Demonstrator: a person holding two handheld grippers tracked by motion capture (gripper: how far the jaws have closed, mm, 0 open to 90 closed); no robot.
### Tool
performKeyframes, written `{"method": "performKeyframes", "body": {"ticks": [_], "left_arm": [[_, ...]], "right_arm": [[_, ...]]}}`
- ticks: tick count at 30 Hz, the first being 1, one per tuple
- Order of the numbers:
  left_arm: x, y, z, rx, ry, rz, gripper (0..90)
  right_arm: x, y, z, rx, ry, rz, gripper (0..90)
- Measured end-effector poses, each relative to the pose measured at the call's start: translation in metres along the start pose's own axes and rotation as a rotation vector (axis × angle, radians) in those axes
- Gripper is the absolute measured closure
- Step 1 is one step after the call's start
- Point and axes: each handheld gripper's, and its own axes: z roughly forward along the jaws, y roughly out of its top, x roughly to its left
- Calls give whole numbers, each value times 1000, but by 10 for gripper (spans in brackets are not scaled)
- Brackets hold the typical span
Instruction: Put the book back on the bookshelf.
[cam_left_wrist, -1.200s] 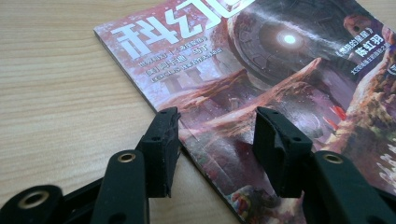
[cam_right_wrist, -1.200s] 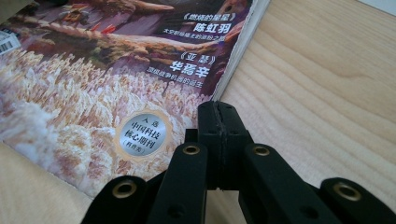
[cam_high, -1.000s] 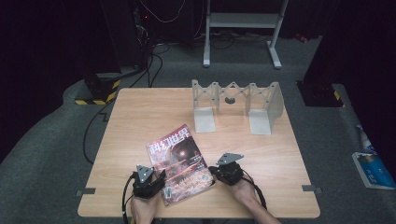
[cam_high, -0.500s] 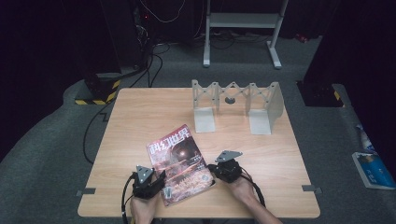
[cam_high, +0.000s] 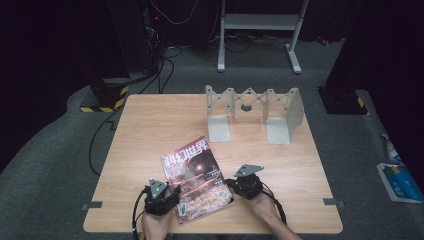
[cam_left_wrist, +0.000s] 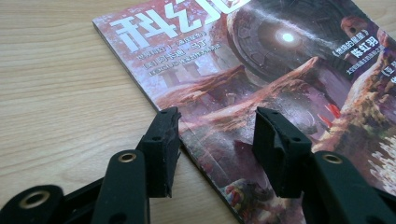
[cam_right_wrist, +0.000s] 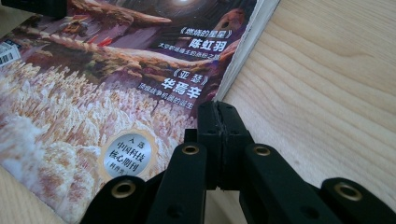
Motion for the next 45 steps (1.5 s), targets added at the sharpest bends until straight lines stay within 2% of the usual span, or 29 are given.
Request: {"method": "performKeyframes", "body": {"ticks": [11,14,15,18,27,34,40,45], "left_arm": [[-16,1,3,4,-32,13,507],[-18,2,4,10,-40,32,507],[-19,2,5,9,-47,21,507],[-22,3,6,12,-52,30,507],[-34,8,12,25,-97,58,510],[-40,12,17,32,-116,63,517],[-44,16,23,37,-148,56,517],[-49,23,29,57,-161,72,513]], "right_arm": [[-5,-16,-15,-16,1,9,872],[-7,-20,-19,-22,0,14,869],[-7,-21,-20,-25,-1,18,867],[-9,-24,-23,-29,0,20,863],[-17,-33,-33,-32,-24,34,864],[-23,-38,-39,-40,-27,35,860],[-29,-42,-44,-42,-46,56,854],[-33,-43,-46,-39,-56,70,853]]}}
